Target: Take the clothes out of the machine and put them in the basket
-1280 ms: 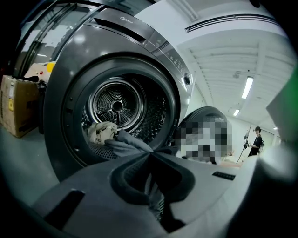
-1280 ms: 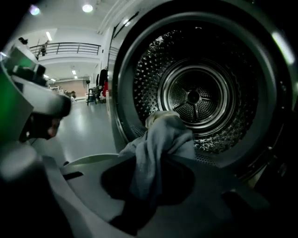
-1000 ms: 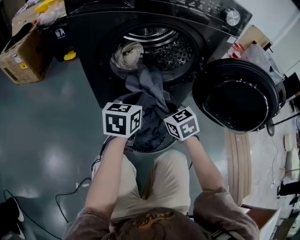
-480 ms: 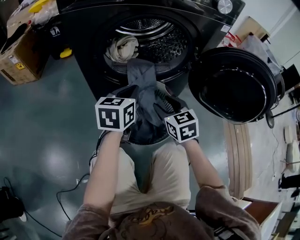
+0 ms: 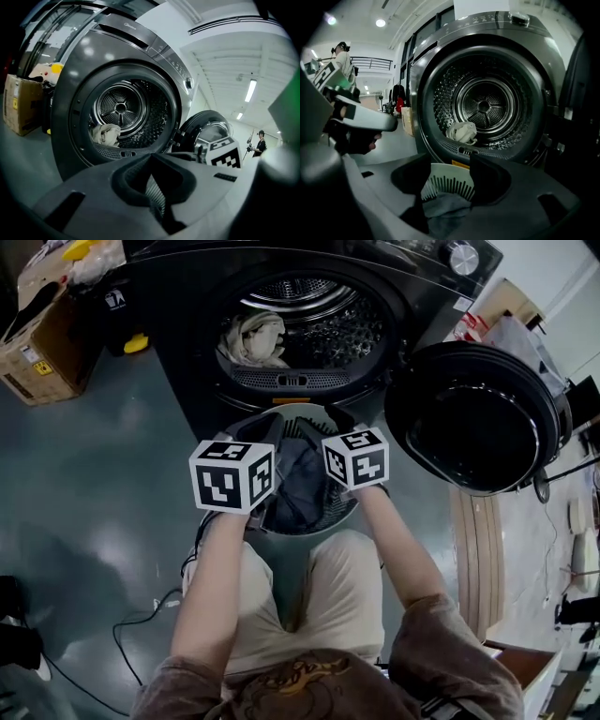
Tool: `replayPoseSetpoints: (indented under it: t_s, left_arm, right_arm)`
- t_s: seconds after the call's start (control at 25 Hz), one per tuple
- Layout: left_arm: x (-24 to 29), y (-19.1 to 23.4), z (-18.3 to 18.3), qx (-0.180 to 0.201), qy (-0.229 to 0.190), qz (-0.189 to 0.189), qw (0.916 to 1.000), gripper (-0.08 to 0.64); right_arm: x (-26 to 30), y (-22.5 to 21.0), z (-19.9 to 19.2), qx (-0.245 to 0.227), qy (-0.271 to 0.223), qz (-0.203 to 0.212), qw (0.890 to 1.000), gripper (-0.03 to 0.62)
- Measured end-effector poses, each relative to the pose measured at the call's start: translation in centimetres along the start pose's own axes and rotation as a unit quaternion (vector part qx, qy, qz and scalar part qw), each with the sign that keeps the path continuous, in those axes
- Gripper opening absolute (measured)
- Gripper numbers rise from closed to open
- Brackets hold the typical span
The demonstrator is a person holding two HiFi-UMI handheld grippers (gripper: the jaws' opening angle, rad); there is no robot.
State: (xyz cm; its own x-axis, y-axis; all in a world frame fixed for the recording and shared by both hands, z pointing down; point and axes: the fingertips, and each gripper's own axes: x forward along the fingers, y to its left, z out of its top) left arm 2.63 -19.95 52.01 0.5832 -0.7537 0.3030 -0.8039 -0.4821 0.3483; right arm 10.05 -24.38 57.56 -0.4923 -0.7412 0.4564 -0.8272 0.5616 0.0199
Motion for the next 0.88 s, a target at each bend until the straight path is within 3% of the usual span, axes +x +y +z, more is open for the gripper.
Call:
replayPoseSetpoints:
  t_s: [0.4,0.64,0.88]
  left_arm:
    - [-1.2,2.1,0.1,0.009,0.002,0.009,0.9999,0.005]
    - [-1.0,3.2,0.0,-0.003,0.009,0.003,1.0,0.005]
    - [-0.1,4.1,-0.7,-0.006,0.018,-0.002,0.9998,0.005]
  right_arm:
    - [11.6,-1.8,5.5,-0.027,-0.01,0.005,1.0,0.284]
    - [18.7,-3.9,6.4,0.001,0.013,-0.005,1.0,0.366]
    - [24.3,-4.9,6.4,-0.023,0.046,-0.03,0.998,0.393]
